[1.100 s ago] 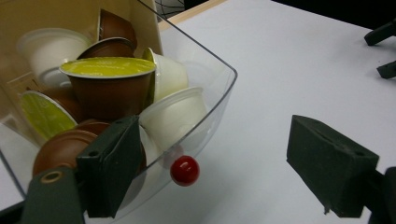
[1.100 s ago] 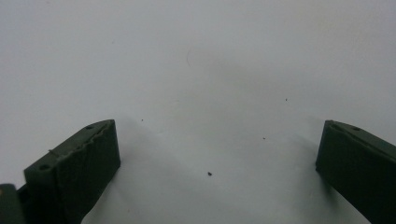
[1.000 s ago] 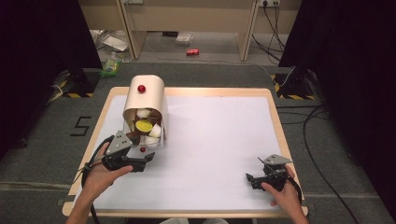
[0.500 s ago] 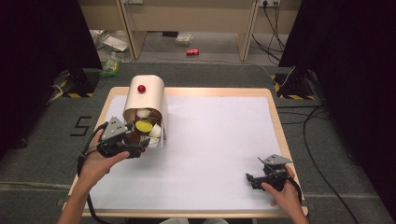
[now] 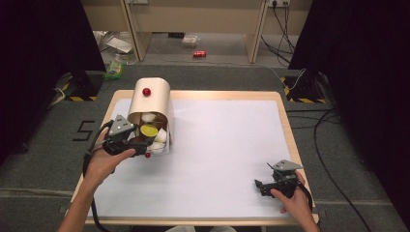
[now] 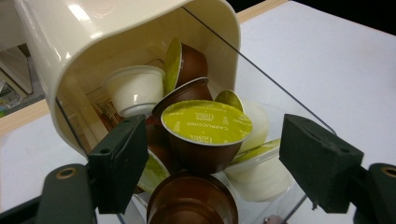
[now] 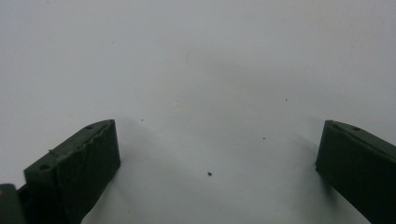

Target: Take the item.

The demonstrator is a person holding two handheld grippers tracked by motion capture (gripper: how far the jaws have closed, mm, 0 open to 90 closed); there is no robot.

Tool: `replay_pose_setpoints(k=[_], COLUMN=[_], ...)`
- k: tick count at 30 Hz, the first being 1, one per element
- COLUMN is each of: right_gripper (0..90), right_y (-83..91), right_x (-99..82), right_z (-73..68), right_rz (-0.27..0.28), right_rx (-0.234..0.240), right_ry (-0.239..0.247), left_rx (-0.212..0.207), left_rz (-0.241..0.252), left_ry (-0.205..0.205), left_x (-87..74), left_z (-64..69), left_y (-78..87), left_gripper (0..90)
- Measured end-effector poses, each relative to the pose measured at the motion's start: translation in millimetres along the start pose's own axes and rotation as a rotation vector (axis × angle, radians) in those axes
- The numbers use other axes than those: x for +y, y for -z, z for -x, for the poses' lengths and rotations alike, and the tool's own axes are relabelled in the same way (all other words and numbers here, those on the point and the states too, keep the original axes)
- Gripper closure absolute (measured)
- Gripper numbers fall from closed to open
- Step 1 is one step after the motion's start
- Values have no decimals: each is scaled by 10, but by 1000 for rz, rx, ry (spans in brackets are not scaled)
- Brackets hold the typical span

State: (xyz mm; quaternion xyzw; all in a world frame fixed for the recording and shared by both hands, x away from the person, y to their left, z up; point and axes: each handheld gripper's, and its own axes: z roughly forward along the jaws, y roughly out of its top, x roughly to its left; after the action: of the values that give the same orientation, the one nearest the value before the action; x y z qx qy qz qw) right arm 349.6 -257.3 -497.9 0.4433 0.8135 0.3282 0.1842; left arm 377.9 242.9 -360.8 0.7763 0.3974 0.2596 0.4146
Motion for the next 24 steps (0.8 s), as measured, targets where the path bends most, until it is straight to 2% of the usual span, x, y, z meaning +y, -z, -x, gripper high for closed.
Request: replay_pose_setpoints(k=[7, 24], right_gripper=[2, 2], right_y=[-1, 0], right_x=[0, 0], right_z=[1, 1], right_rz=[1, 1], right_rx=[0, 0], right_ry=[1, 0], left_rx=[11, 9], left_rz=[-14, -43], left_ry=[0, -5], left_x=[40, 68], left_z=[-33, -67], left_y=[-61, -153], left_gripper=[260, 261])
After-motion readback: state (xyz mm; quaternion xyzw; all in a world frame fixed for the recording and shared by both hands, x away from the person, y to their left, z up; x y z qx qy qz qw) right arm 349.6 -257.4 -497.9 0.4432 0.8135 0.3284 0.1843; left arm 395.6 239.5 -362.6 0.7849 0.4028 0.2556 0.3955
